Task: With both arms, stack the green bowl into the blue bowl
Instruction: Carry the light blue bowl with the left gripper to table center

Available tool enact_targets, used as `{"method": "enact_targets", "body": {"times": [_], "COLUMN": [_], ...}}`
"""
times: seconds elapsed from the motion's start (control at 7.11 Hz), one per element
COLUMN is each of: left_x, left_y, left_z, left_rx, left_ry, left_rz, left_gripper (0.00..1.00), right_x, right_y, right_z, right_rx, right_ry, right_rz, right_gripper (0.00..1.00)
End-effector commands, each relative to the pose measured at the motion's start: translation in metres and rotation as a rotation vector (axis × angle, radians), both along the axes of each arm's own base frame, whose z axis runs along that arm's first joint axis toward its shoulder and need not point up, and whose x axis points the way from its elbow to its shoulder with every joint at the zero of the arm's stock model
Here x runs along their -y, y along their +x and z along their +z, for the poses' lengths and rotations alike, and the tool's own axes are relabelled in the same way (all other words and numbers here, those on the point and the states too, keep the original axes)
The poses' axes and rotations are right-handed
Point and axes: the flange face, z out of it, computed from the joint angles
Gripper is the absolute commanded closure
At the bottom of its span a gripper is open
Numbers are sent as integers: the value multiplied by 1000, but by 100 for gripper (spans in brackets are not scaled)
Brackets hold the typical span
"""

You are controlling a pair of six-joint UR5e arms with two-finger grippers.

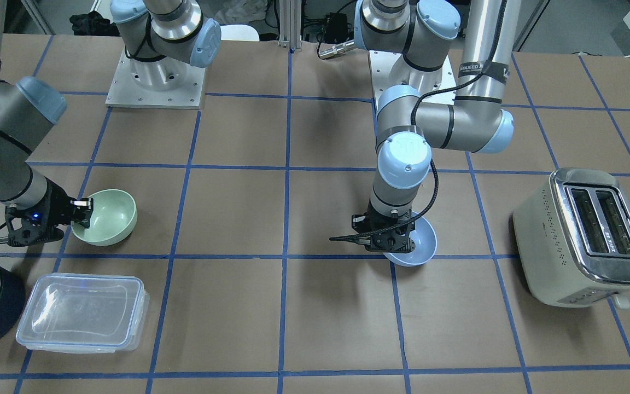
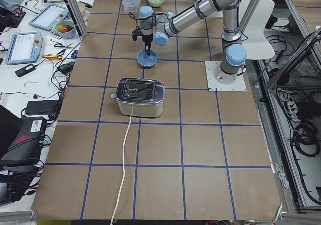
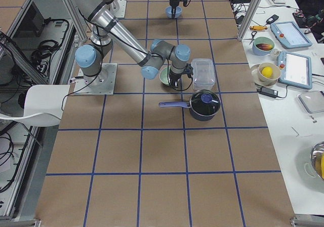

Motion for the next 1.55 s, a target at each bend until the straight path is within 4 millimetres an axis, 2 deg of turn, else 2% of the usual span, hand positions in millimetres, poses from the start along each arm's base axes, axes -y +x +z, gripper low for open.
{"method": "enact_targets", "body": {"times": [0.0, 0.14, 0.28, 0.42, 0.56, 0.7, 0.84, 0.98, 1.12, 1.27, 1.41], "left_x": [-5, -5, -10, -10, -14, -24, -36, -37, -37, -27, -7], "left_y": [-100, -141, -175, -186, -198, -224, -238, -239, -239, -227, -199], "left_z": [34, 48, 46, 24, 7, 12, 7, 10, 7, 31, 55], "left_rx": [-20, -42, -48, -35, -28, -38, -31, -32, -28, -18, -16], "left_ry": [-53, -85, -97, -73, -61, -77, -70, -71, -74, -125, -145], "left_rz": [41, 67, 73, 102, 116, 133, 112, 109, 93, 72, -3], "left_gripper": [100, 100, 100, 99, 99, 98, 98, 83, 15, 0, 0], "right_x": [5, 14, 28, 39, 46, 46, 47, 46, 46, 46, 47], "right_y": [-1, -5, -8, -11, -14, -14, -14, -14, -14, -13, -12], "right_z": [12, 26, 47, 67, 75, 73, 70, 68, 69, 69, 71], "right_rx": [6, 19, 50, 74, 77, 78, 80, 83, 84, 87, 87], "right_ry": [1, 19, 30, 40, 47, 53, 57, 61, 59, 61, 59], "right_rz": [-8, -11, -13, -16, -17, -17, -17, -17, -17, -18, -16], "right_gripper": [100, 100, 100, 100, 100, 100, 100, 100, 100, 100, 100]}}
